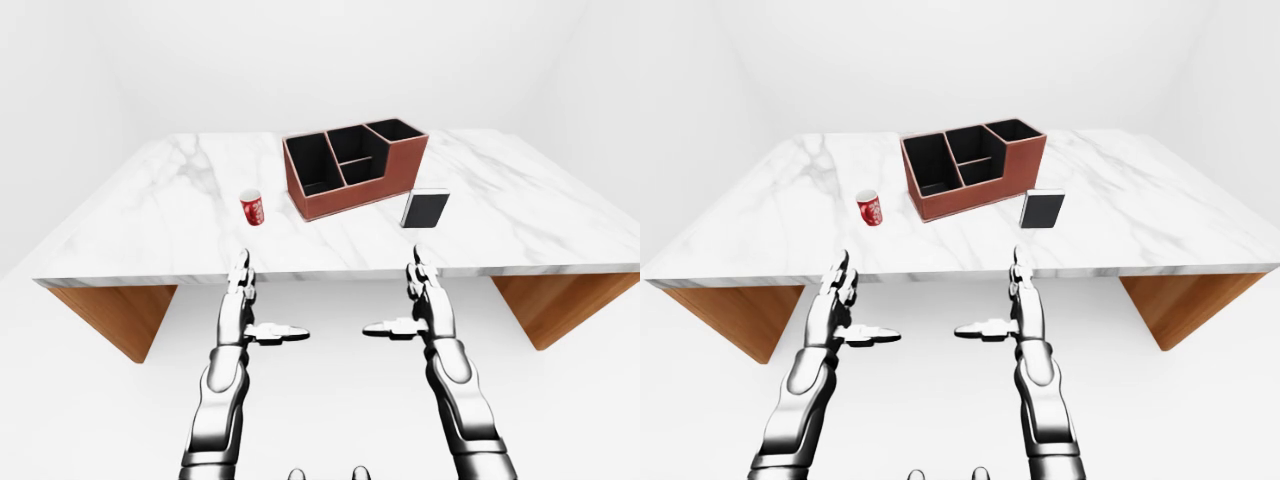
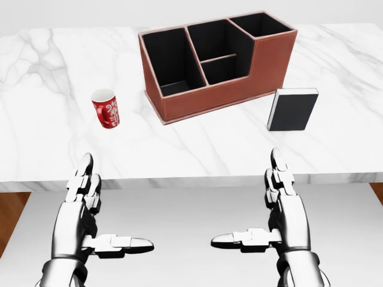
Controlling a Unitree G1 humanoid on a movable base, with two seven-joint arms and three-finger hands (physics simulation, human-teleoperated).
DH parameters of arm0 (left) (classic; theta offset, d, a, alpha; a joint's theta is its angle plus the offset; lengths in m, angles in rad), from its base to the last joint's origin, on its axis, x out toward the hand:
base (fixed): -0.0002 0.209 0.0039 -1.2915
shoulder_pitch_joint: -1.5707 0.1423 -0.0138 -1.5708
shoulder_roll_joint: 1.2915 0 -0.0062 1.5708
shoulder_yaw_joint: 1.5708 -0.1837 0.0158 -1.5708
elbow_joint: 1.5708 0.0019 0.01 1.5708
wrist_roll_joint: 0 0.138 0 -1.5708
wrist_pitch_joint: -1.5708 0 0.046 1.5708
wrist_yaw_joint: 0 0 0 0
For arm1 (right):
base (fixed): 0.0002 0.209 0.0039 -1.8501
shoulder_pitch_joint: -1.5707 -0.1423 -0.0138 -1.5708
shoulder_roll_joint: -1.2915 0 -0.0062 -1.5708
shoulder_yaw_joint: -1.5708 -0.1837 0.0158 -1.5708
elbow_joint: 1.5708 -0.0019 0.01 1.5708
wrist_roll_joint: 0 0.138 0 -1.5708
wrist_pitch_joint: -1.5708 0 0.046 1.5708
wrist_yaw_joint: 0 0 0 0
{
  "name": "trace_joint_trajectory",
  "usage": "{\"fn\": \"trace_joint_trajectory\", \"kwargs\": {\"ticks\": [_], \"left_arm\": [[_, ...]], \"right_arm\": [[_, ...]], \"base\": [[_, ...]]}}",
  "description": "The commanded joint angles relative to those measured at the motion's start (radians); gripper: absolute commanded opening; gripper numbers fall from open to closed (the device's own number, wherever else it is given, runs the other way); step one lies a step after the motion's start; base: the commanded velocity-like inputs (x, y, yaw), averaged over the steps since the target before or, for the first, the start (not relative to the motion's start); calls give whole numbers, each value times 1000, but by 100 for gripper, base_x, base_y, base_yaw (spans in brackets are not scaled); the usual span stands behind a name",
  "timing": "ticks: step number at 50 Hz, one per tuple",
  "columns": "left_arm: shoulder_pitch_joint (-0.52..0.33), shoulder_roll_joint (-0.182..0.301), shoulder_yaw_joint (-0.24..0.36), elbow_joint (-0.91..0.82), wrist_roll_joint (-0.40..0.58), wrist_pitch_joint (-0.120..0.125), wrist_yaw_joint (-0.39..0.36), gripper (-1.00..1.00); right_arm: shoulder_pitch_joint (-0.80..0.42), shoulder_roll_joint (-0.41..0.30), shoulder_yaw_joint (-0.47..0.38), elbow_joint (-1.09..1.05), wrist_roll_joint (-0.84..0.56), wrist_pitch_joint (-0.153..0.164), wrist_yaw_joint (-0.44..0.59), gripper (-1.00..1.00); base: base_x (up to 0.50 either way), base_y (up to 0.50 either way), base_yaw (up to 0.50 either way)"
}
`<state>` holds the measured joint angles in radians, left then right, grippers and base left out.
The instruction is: Pick up the book and place it in the left compartment of the caddy.
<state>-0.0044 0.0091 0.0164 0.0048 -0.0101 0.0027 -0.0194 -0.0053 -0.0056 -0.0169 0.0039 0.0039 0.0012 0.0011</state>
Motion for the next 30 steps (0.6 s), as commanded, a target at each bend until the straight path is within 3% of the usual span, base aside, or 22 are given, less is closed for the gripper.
{"fn": "trace_joint_trajectory", "kwargs": {"ticks": [1, 8, 13, 19, 30], "left_arm": [[-10, 15, 29, 8, -18, 9, -33, 100], [-12, 15, 29, 11, -18, 9, -35, 100], [-15, 16, 31, 15, -19, 10, -35, 100], [-24, 18, 32, 32, -17, 1, -34, 100], [-19, 16, 28, 30, -12, -2, -35, 100]], "right_arm": [[-10, -9, -26, 3, 1, 3, -16, 100], [-10, -14, -19, 1, 9, 20, 7, 100], [-11, -15, -19, 0, 16, 23, 29, 100], [-11, -15, -21, -3, 22, 19, 38, 100], [-9, -14, -18, 6, -4, 10, 25, 100]], "base": [[0, 0, 0], [0, 0, 0], [12, -44, 0], [45, -27, 0], [50, -2, 0]]}}
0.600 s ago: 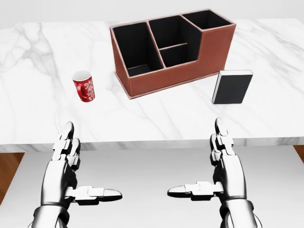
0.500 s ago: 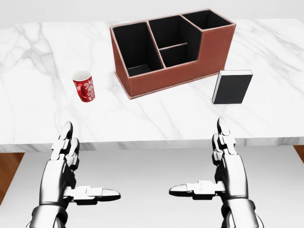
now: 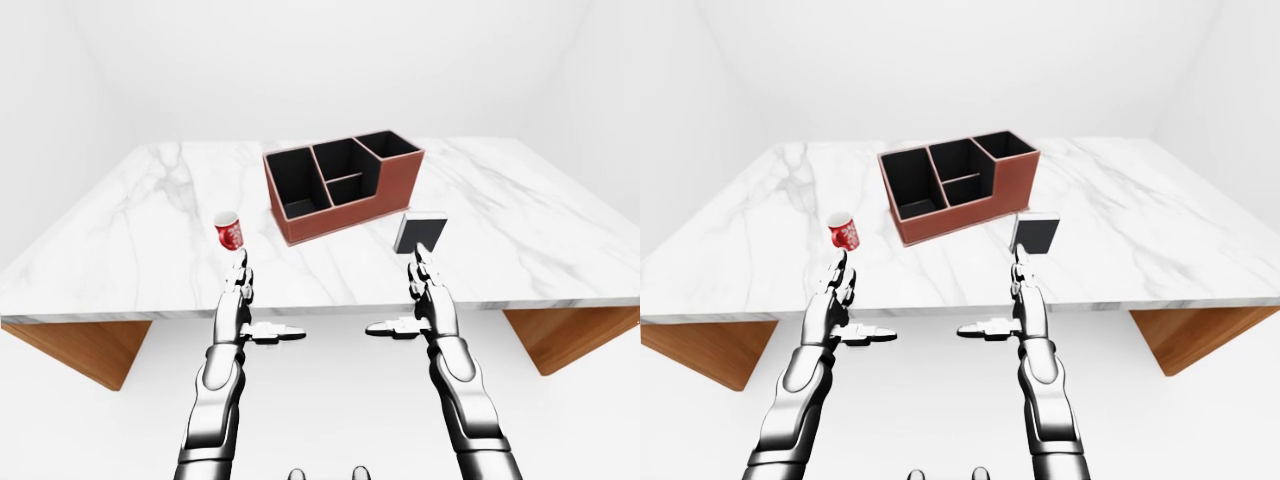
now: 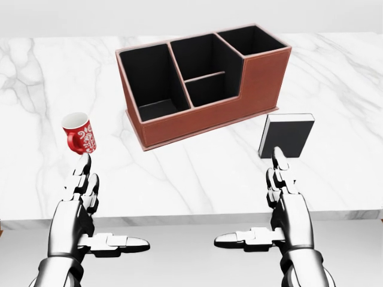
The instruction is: Pick up the book and place it in the left compartment of the caddy.
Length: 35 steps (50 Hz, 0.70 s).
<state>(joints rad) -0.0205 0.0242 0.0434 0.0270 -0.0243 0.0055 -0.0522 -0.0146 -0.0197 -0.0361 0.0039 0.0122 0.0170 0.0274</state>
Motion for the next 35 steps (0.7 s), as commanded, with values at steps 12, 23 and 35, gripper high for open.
{"fn": "trace_joint_trajectory", "kwargs": {"ticks": [12, 23, 35], "left_arm": [[6, -1, -3, -2, 7, -5, -4, 100], [11, -1, -4, -9, 10, -5, -7, 100], [28, -4, -15, -36, 26, -1, -6, 100]], "right_arm": [[14, -1, 3, -2, -20, -16, 3, 100], [12, 2, 8, 6, -30, -22, 2, 100], [7, 3, 10, 20, -42, -28, -5, 100]], "base": [[50, 0, 0], [50, 0, 0], [50, 0, 0]]}}
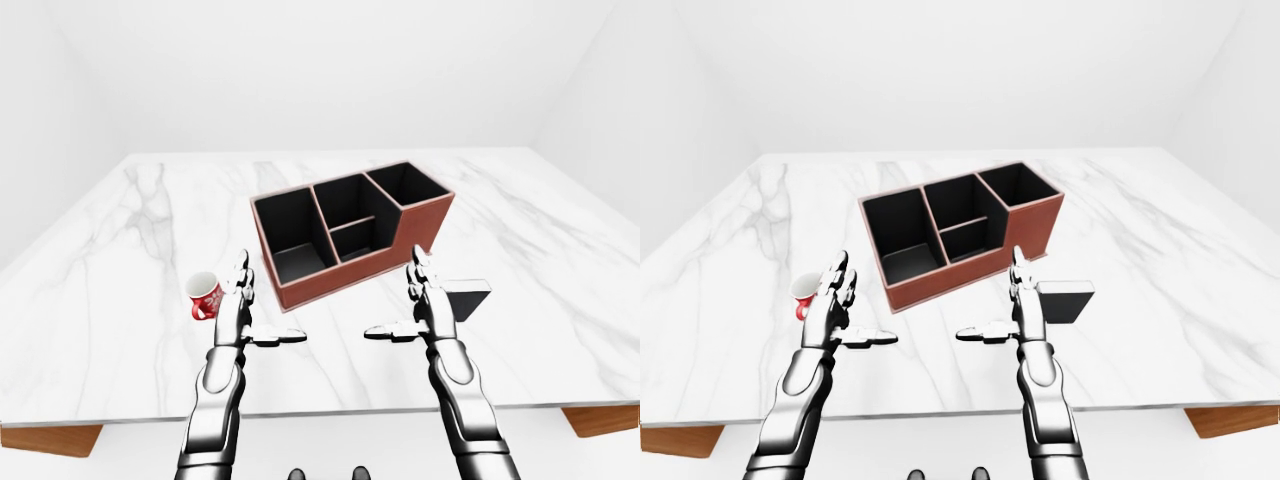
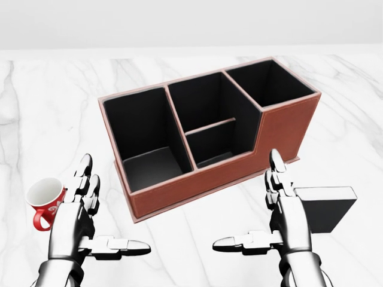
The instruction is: Pick up the book and place it in the left compartment of the caddy.
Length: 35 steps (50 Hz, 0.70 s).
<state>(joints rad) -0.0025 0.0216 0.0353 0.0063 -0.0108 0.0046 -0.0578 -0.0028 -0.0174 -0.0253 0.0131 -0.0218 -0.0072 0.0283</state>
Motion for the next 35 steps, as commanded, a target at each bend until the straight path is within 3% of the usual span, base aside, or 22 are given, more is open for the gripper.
{"fn": "trace_joint_trajectory", "kwargs": {"ticks": [1, 5, 7, 8, 10, 12, 17, 24, 28, 35], "left_arm": [[11, 0, -6, -17, 15, -1, 0, 100], [10, 1, 2, -22, 12, 1, -2, 100], [19, 1, 1, -37, 12, 3, -4, 100], [29, 0, 0, -54, 11, 7, -6, 100], [38, 2, 5, -77, 6, 17, -11, 100], [36, 4, 16, -90, -4, 29, -12, 100], [9, 14, 46, -75, -31, 48, -11, 100], [11, 24, 70, -107, -59, 73, -20, 100], [-2, 27, 78, -89, -66, 72, -20, 100], [7, 30, 87, -119, -78, 83, -26, 100]], "right_arm": [[-8, 1, -3, 10, -8, 2, -11, 100], [-37, -8, -16, 27, -26, 24, -44, 100], [-74, -18, -26, 95, -57, 4, -77, 100], [-127, -31, -29, 174, -110, 56, -123, 100], [-176, -55, -28, 237, -157, 95, -134, 100], [-195, -68, -33, 231, -211, 95, -167, 100], [-245, -110, -28, 163, -366, 95, -135, 100], [-289, -172, -48, 14, -563, 95, 36, 100], [-318, -209, -44, -47, -707, 95, 167, 100], [-384, -264, -45, -9, -939, 95, 375, 100]], "base": [[50, 0, 0], [50, 0, 0], [50, 0, 0], [0, 0, 0], [0, 0, 0], [0, 0, 0], [0, 0, 0], [0, 0, 0], [0, 0, 0], [0, 0, 0]]}}
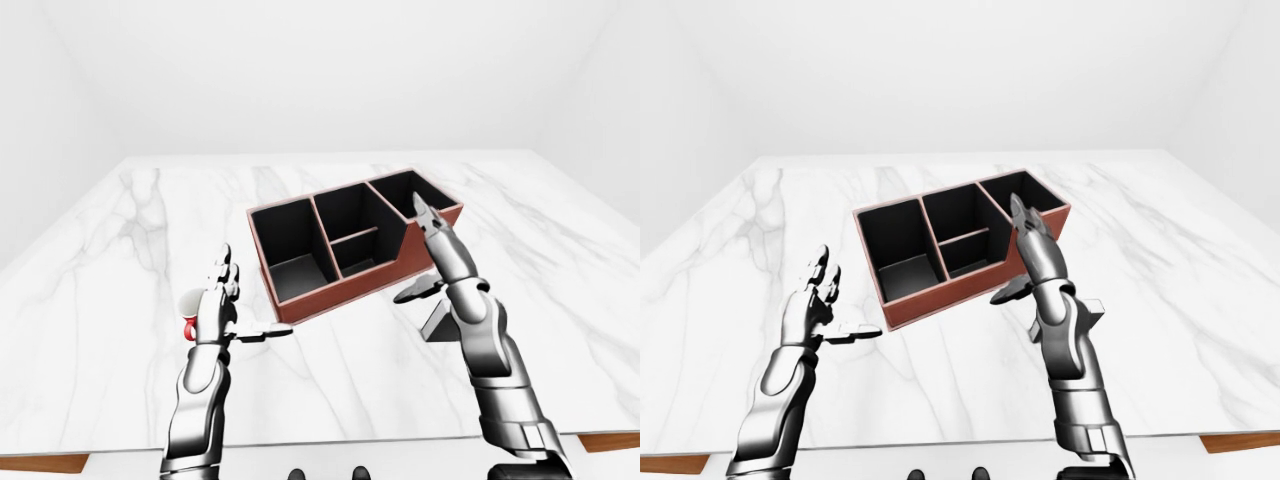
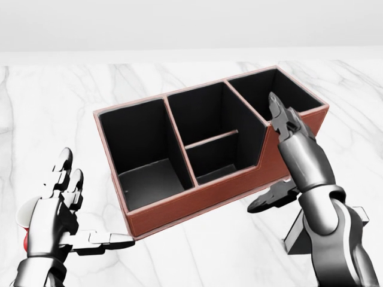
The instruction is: Pick up the book and place it in the left compartment of the caddy.
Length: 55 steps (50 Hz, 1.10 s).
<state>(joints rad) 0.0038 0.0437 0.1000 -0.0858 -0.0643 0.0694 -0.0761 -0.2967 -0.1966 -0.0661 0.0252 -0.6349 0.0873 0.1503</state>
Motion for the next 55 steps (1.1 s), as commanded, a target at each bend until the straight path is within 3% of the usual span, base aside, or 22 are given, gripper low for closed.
{"fn": "trace_joint_trajectory", "kwargs": {"ticks": [1, 7, 12, 16, 23, 35, 41, 55], "left_arm": [[3, 9, 25, -34, -28, 18, -9, 100], [9, 11, 37, -58, -39, 18, -16, 100], [7, 14, 48, -68, -54, 18, -19, 100], [11, 15, 53, -80, -61, 18, -24, 100], [25, 12, 57, -112, -64, 18, -29, 100], [13, 12, 50, -82, -56, 18, -25, 100], [14, 11, 45, -78, -52, 18, -24, 100], [3, 13, 44, -51, -47, 18, -23, 100]], "right_arm": [[-99, -95, -10, -10, -361, 0, 269, 100], [-128, -132, -38, 62, -533, 0, 369, 100], [-69, -167, -59, 36, -686, 0, 485, 100], [-26, -164, -109, 1, -729, 0, 548, 100], [-13, -183, -147, 61, -728, 0, 548, 100], [-42, -194, -112, 248, -689, 0, 447, 100], [-114, -188, -71, 449, -669, 0, 317, 100], [-208, -176, 15, 754, -579, 0, 145, 100]], "base": [[0, 0, 0], [0, 0, 0], [0, 0, 0], [0, 0, 0], [0, 0, 0], [0, 0, 0], [0, 0, 0], [0, 0, 0]]}}
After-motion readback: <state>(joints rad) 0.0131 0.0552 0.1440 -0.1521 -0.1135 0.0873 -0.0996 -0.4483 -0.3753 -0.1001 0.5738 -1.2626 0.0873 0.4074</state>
